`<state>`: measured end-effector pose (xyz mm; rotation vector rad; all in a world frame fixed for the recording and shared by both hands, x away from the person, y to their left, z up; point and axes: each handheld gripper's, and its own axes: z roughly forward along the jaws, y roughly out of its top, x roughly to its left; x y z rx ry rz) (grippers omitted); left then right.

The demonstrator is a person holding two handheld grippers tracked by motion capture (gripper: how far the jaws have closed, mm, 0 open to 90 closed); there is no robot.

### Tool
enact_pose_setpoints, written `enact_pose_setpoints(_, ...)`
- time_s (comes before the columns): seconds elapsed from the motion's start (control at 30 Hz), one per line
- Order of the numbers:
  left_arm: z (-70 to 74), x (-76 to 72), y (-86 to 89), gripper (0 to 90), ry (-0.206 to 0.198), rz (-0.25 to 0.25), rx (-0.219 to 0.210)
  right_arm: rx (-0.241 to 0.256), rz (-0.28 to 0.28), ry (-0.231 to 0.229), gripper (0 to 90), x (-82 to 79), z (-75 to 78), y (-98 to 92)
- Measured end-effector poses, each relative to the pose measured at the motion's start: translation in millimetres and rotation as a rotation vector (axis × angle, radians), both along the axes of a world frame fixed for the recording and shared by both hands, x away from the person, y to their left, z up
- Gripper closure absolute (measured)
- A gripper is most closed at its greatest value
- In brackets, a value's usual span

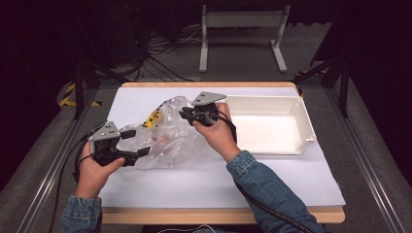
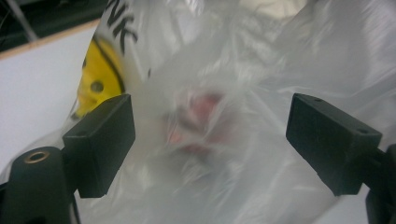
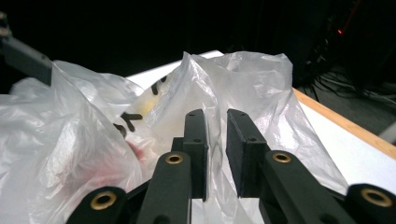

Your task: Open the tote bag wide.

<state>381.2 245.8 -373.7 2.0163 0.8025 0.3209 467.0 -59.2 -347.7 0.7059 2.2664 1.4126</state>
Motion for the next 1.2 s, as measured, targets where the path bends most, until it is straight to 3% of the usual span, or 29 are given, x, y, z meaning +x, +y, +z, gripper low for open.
enact_pose_setpoints(0.13,-21.9,11.8,7.5,22.3,0.092,0.054,0.02,-0.009,-0.022,0.028,76.7,9.1,-8.5,-1.7)
enact_pose_setpoints(0.2,-29.7,16.1,12.1,25.8,0.101,0.077,0.023,-0.02,-0.03,0.038,76.3,12.4,-12.8,-1.7)
enact_pose_setpoints(0.23,-36.9,19.5,16.4,25.8,0.126,0.087,0.023,-0.029,-0.037,0.046,75.4,14.8,-16.9,-0.9)
enact_pose_setpoints(0.43,-50.1,24.1,21.9,26.7,0.178,0.099,0.046,-0.065,-0.055,0.068,70.2,19.2,-25.3,3.2)
enact_pose_setpoints(0.53,-59.2,27.2,25.0,27.9,0.229,0.107,0.093,-0.109,-0.071,0.086,63.6,21.0,-30.0,7.1)
enact_pose_setpoints(0.7,-70.3,30.3,22.3,28.4,0.281,0.101,0.151,-0.154,-0.088,0.108,52.7,22.8,-36.9,10.4)
enact_pose_setpoints(0.77,-70.0,30.1,22.0,28.1,0.279,0.102,0.154,-0.163,-0.089,0.118,50.8,23.4,-38.8,10.9)
enact_pose_setpoints(0.87,-69.4,29.7,23.4,28.9,0.288,0.103,0.149,-0.215,-0.107,0.163,44.9,25.0,-48.7,12.7)
enact_pose_setpoints(0.97,-68.2,29.4,24.9,29.1,0.291,0.112,0.146,-0.246,-0.128,0.174,38.8,26.1,-54.7,12.7)
enact_pose_setpoints(1.07,-62.7,27.7,28.1,27.7,0.268,0.112,0.111,-0.253,-0.14,0.174,36.2,25.8,-56.7,11.9)
enact_pose_setpoints(1.2,-44.4,21.6,34.8,23.6,0.206,0.099,0.024,-0.229,-0.136,0.159,32.7,21.9,-54.6,8.4)
